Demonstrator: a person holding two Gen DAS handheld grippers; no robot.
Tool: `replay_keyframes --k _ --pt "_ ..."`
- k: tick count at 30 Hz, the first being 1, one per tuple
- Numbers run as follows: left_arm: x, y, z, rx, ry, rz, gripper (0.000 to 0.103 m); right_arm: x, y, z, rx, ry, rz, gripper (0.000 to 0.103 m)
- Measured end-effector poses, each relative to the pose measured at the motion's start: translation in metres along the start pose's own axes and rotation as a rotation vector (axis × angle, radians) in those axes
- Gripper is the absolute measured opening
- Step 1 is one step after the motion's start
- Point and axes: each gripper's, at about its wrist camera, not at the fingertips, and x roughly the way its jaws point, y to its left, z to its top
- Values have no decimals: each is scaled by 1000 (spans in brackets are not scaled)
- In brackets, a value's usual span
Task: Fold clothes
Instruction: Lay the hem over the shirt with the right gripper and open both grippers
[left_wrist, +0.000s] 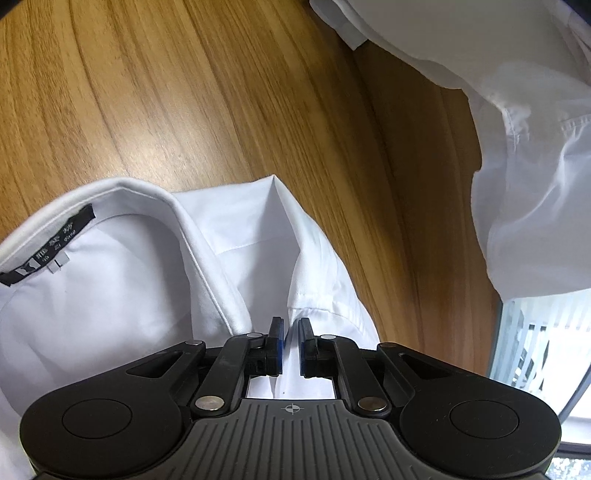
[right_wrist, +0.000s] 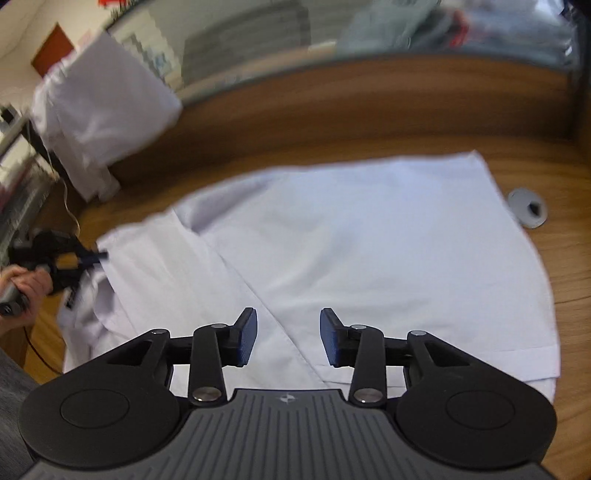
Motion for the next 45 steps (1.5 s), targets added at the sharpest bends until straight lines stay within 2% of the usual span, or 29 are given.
replay_keyframes --k 4,8,9,11,15,19,20,21,22,26,29,33,37,40,43,45 --pt "-2 3 3 5 6 -3 13 8 -33 -21 57 69 -75 43" --pt "-3 2 7 35 12 -9 13 -7 -58 -59 172 72 -133 46" --pt "-3 3 7 38 13 -15 13 -10 -59 -70 201 70 -143 51" --pt "-4 9 6 31 18 -27 13 -18 -61 -93 259 66 -162 55" --pt "-2 5 10 42 27 -22 13 -31 -63 -139 373 59 -199 55" --pt "-1 4 10 56 34 -18 13 -30 -47 -176 462 59 -183 53" --pt "-1 4 9 60 36 -16 13 -30 -44 -183 477 61 -180 41" --pt "-1 5 8 63 38 -14 13 -31 -41 -188 483 64 -183 12" --pt "-1 6 7 67 39 -13 13 -33 -38 -191 491 58 -184 7" --pt "-1 4 7 86 45 -8 13 -64 -22 -194 559 -20 -147 6" --pt "-2 4 8 101 52 -9 13 -91 -2 -199 575 -43 -104 6" --pt "-6 10 8 110 59 -17 12 -104 10 -215 579 -6 -129 6" --pt "-9 15 8 113 65 -29 12 -80 -3 -234 581 114 -174 8" --pt "-11 15 7 108 58 -41 12 -73 0 -223 480 144 -269 12" --pt "-11 12 5 111 52 -61 13 -83 9 -186 384 60 -268 12" --pt "-16 14 5 122 49 -74 15 -82 15 -151 304 21 -248 20"
